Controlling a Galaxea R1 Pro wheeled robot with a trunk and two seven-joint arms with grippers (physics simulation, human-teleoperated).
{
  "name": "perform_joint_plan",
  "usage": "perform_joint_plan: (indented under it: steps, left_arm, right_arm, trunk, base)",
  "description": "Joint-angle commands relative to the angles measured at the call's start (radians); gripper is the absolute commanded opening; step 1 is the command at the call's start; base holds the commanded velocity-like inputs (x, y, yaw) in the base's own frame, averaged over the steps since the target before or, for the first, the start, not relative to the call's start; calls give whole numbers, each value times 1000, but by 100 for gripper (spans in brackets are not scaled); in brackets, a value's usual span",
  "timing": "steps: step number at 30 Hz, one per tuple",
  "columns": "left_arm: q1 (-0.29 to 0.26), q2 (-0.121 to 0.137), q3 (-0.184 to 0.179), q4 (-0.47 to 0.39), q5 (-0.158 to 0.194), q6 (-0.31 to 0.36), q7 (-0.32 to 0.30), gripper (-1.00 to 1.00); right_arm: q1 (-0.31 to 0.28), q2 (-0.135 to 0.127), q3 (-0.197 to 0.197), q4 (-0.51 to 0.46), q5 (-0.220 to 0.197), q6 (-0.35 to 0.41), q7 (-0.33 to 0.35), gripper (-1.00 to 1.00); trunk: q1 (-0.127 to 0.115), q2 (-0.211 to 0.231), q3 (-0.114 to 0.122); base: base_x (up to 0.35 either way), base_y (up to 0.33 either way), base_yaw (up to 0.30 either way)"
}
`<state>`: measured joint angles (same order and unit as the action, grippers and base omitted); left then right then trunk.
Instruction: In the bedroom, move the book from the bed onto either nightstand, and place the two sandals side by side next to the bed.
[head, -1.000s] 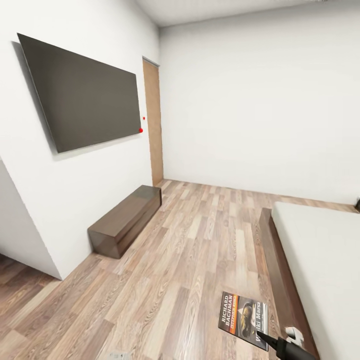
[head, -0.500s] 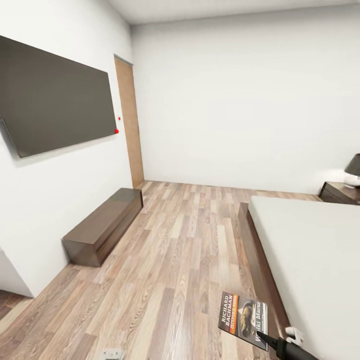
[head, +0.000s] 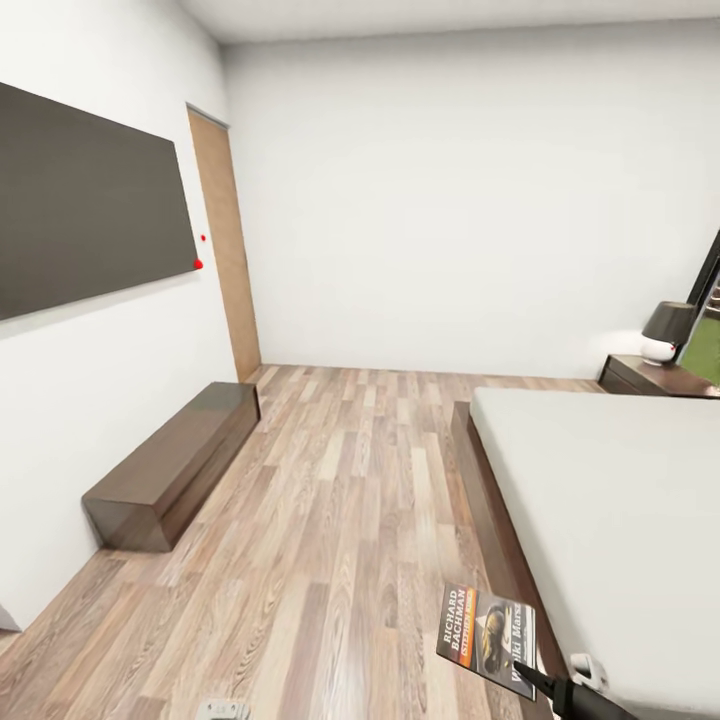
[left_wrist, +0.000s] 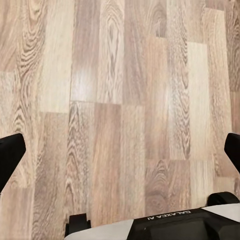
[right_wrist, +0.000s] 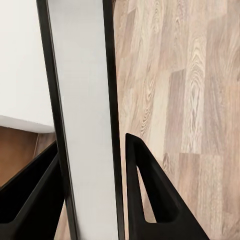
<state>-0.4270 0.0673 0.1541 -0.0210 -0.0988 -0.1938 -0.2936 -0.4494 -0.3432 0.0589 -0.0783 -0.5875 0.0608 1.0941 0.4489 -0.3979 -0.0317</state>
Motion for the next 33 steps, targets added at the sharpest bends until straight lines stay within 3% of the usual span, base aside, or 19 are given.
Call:
perform_joint_plan:
  steps: [1,33]
  left_arm:
    - [-1,0,9,1,-10,-4,-2,100]
    - [-1,0,9,1,-10,-4,-4,100]
  right_arm:
    - [-1,0,5,0,-9,6,3,-100]
    - [-1,0,5,0,-9,7,1,-100]
  trunk:
    - [1,-2,-2]
    - [1,-2,-2]
  base:
    - [281,0,-11]
    - [326,0,-1]
